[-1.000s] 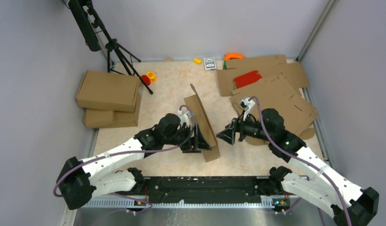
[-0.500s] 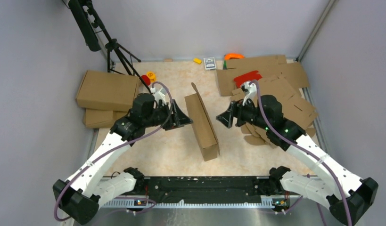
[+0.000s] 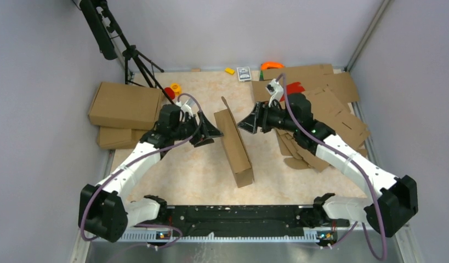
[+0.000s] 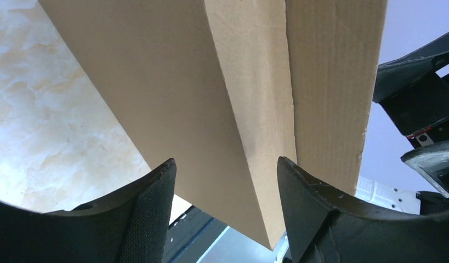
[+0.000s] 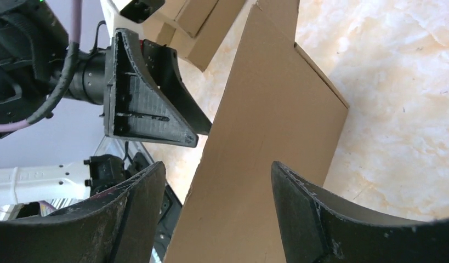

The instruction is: Fold the paper box

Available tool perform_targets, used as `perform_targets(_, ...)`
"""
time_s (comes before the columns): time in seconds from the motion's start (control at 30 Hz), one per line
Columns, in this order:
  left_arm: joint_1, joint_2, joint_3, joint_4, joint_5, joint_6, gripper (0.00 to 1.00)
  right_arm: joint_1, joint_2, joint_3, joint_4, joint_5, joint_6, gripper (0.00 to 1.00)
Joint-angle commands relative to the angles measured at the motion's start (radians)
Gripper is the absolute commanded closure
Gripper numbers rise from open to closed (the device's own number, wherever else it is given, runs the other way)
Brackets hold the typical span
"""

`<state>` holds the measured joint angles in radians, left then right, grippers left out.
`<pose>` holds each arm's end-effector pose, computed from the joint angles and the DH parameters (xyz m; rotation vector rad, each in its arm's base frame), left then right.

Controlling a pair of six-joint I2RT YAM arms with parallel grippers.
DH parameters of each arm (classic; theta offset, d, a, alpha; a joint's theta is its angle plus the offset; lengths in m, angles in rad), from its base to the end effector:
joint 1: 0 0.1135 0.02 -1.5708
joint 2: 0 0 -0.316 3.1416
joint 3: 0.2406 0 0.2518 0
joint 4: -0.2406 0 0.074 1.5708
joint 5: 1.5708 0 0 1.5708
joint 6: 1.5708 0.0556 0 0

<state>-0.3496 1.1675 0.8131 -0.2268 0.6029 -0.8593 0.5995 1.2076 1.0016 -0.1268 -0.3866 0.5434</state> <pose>0.2206 -0.1140 0.3098 -0.2081 2.3418 -1.3042 0.2177 0.1742 0.3766 -0.3394 2.0186 1.1149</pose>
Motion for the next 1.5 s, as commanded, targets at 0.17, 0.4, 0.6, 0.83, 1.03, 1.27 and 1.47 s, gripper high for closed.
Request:
perform_targets(0.17, 0.013, -0.049, 0.105, -0.085, -0.098, 0.201, 0.30, -0.002, -0.187, -0.003, -0.218, -0.030, -0.091, 0.30)
perform_targets(0.4, 0.013, -0.053, 0.163, 0.008, -0.213, 0.408, 0.27, 0.066, -0.232, 0.129, -0.527, 0.130, -0.040, 0.30)
perform_targets(0.6, 0.013, -0.048, 0.125, 0.067, -0.130, 0.401, 0.25, 0.159, -0.366, 0.087, -0.642, 0.235, 0.174, 0.30)
perform_targets(0.83, 0.013, -0.042, 0.136, 0.099, -0.210, 0.465, 0.22, 0.361, -0.426, -0.089, -0.494, 0.293, 0.415, 0.32)
perform_targets(1.03, 0.012, -0.011, 0.161, 0.104, -0.186, 0.451, 0.20, 0.515, -0.292, 0.003, -0.572, 0.489, 0.414, 0.33)
perform_targets(1.27, 0.013, -0.044, 0.150, 0.065, -0.234, 0.478, 0.19, 0.515, -0.235, 0.030, -0.629, 0.616, 0.467, 0.71)
perform_targets(1.47, 0.014, -0.052, 0.139, 0.066, -0.222, 0.465, 0.19, 0.515, -0.221, 0.086, -0.716, 0.751, 0.403, 0.93)
